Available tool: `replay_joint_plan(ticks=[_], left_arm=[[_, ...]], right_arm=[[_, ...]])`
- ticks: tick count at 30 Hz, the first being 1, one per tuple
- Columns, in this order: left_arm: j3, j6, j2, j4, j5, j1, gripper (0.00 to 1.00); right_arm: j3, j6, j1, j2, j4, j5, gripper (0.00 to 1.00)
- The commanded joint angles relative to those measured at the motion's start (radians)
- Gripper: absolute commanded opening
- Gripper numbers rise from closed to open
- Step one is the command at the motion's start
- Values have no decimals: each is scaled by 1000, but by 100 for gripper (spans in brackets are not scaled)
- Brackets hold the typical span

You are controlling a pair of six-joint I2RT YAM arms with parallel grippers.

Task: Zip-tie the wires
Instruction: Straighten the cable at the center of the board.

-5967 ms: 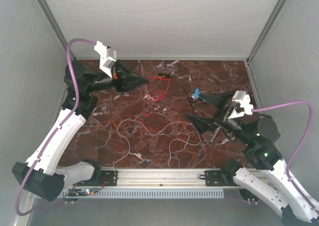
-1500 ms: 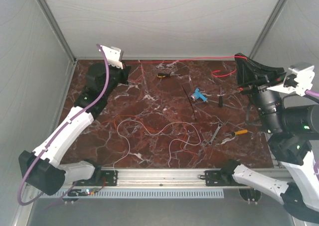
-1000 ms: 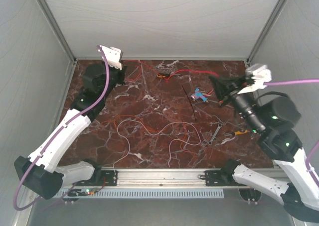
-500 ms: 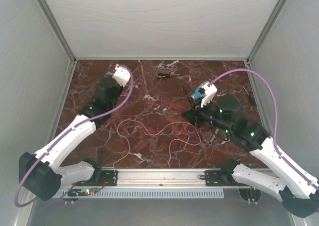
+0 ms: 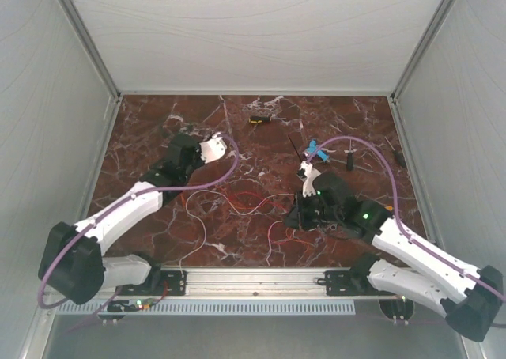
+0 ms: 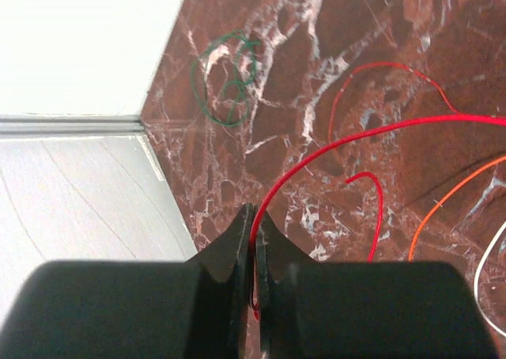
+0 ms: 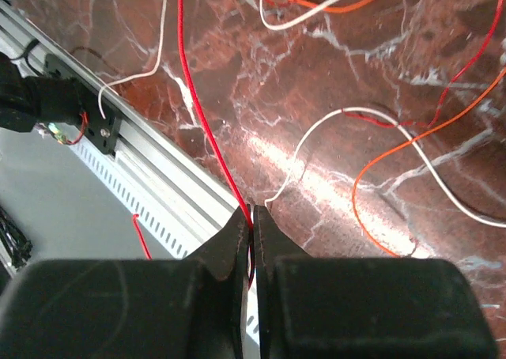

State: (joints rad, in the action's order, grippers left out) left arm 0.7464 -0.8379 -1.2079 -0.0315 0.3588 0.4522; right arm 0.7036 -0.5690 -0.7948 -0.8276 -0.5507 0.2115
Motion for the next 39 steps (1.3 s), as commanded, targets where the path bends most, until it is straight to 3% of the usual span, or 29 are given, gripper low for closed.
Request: replay_joint_plan(ticks=[1,14,32,39], left_arm=[[38,-86,-58,-4,5,-22,0],[62,163,-164,-98,-134,-31,0],[65,214,-226,-162,-148,19,8],[64,222,-273,-198,-154,41,10]], right_arm=[[-33,-83,-15,-51,95,32,0],[38,-62,-3,-177,-38,-245,0],[109,41,85,-128,-107,-202,0],[14,30,85,-150,-40,-161,0]])
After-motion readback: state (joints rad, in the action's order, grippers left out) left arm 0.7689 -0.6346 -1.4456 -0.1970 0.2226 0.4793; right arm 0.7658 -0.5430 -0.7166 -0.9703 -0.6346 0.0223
